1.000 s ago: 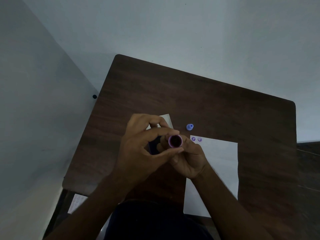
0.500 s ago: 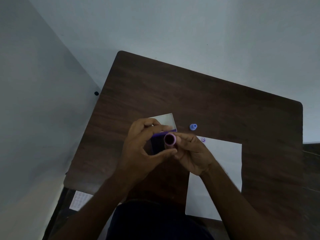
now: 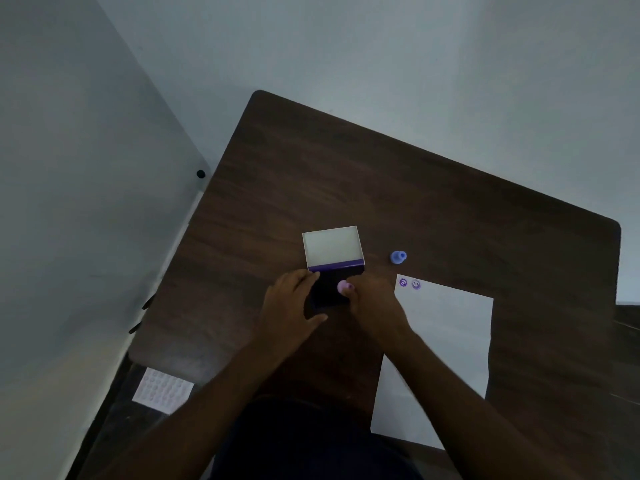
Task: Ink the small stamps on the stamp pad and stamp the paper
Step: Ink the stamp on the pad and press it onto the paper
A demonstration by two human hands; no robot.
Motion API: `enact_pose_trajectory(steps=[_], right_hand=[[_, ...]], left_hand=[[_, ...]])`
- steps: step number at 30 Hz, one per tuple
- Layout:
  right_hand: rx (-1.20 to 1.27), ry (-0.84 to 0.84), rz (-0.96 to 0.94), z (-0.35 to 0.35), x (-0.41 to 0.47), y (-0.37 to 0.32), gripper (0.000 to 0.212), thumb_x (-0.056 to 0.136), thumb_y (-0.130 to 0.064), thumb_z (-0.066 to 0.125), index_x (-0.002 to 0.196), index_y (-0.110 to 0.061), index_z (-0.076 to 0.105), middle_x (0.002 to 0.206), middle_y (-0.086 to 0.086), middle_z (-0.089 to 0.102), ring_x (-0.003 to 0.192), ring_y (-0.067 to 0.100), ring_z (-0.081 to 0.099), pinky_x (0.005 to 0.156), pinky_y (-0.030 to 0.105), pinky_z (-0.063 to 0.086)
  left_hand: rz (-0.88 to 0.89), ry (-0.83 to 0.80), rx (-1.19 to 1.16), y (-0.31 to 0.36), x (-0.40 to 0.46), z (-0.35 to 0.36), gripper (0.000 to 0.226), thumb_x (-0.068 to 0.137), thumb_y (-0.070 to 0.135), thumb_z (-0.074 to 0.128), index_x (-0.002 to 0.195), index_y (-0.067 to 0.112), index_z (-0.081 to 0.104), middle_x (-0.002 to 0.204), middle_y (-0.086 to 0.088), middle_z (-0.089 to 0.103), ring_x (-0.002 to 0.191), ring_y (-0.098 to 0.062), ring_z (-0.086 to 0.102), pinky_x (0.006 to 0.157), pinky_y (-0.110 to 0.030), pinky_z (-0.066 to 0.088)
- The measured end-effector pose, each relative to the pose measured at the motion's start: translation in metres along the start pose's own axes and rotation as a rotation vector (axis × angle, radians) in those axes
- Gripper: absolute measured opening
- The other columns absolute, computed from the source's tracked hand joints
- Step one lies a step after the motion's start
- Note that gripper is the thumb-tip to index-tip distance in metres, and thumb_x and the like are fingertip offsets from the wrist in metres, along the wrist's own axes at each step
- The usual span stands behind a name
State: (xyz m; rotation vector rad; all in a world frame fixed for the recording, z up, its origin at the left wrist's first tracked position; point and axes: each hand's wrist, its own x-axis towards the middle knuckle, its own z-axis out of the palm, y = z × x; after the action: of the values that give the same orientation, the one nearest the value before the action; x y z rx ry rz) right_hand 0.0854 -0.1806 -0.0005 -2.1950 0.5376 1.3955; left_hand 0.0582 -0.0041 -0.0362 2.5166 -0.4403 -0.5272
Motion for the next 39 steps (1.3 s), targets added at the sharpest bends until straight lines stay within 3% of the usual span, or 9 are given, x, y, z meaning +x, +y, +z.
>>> enact_pose_trajectory(steps=[2,4,5,9,16,21,25,39], right_hand=[[-0.043,0.007,-0.008,0.004,0.006,0.000,0.034,0.092,-0.022,0.052,0.124,-0.010,0.048,0.121,0.011,0.053,0.116,0.029,0.049,0.097,0.039,0.039],[-0.100,0.382,-0.203,0.020,0.005,0.011,0.019,0.088,-0.014,0.053,0.106,-0.010,0.057,0.107,0.011,0.057,0.100,0.028,0.053,0.083,0.034,0.041],[-0.182,0.463,-0.289,0.027,0.005,0.018,0.018,0.086,-0.012,0.054,0.103,-0.011,0.058,0.106,0.014,0.058,0.097,0.028,0.053,0.080,0.033,0.041],[-0.256,0.341,-0.321,0.032,0.014,0.020,0.044,0.083,-0.017,0.065,0.124,-0.016,0.050,0.124,0.011,0.055,0.115,0.025,0.050,0.097,0.034,0.038],[-0.296,0.498,-0.443,0.042,0.018,0.024,0.036,0.085,-0.018,0.063,0.119,-0.012,0.052,0.122,0.013,0.057,0.113,0.024,0.050,0.096,0.034,0.039],[-0.243,0.481,-0.425,0.046,0.017,0.020,0.039,0.089,-0.018,0.059,0.125,-0.007,0.048,0.130,0.016,0.051,0.120,0.027,0.046,0.101,0.035,0.036],[-0.270,0.532,-0.431,0.050,0.018,0.018,0.033,0.086,-0.012,0.059,0.117,-0.004,0.051,0.121,0.019,0.053,0.115,0.032,0.049,0.095,0.039,0.040],[-0.352,0.529,-0.462,0.055,0.023,0.020,0.039,0.085,-0.019,0.063,0.120,-0.005,0.051,0.126,0.017,0.054,0.115,0.029,0.049,0.098,0.038,0.040]], left_hand=[[-0.005,0.021,0.016,-0.002,0.003,0.005,0.085,0.068,0.054,0.072,0.139,0.023,0.037,0.141,-0.003,0.042,0.128,-0.020,0.035,0.103,-0.036,0.026],[-0.002,0.043,0.039,-0.003,0.006,0.009,0.086,0.066,0.055,0.072,0.138,0.022,0.037,0.140,-0.004,0.043,0.127,-0.021,0.036,0.102,-0.036,0.027],[0.004,0.053,0.051,-0.004,0.007,0.011,0.087,0.065,0.056,0.072,0.137,0.021,0.038,0.139,-0.004,0.045,0.126,-0.021,0.038,0.101,-0.036,0.027],[0.016,0.068,0.090,-0.005,0.010,0.015,0.089,0.062,0.057,0.074,0.135,0.019,0.040,0.137,-0.005,0.048,0.124,-0.023,0.042,0.101,-0.039,0.031],[-0.006,0.071,0.113,-0.007,0.015,0.015,0.088,0.062,0.055,0.076,0.135,0.020,0.041,0.137,-0.003,0.049,0.124,-0.021,0.042,0.101,-0.035,0.026],[0.022,0.097,0.117,-0.007,0.014,0.017,0.084,0.064,0.053,0.075,0.134,0.020,0.043,0.137,-0.003,0.049,0.125,-0.023,0.043,0.102,-0.036,0.026],[0.036,0.091,0.143,-0.007,0.014,0.016,0.083,0.065,0.054,0.073,0.135,0.021,0.043,0.139,-0.001,0.047,0.125,-0.022,0.039,0.102,-0.038,0.028],[0.023,0.077,0.152,-0.006,0.015,0.015,0.080,0.067,0.054,0.072,0.135,0.022,0.044,0.140,0.001,0.045,0.125,-0.021,0.037,0.103,-0.037,0.027]])
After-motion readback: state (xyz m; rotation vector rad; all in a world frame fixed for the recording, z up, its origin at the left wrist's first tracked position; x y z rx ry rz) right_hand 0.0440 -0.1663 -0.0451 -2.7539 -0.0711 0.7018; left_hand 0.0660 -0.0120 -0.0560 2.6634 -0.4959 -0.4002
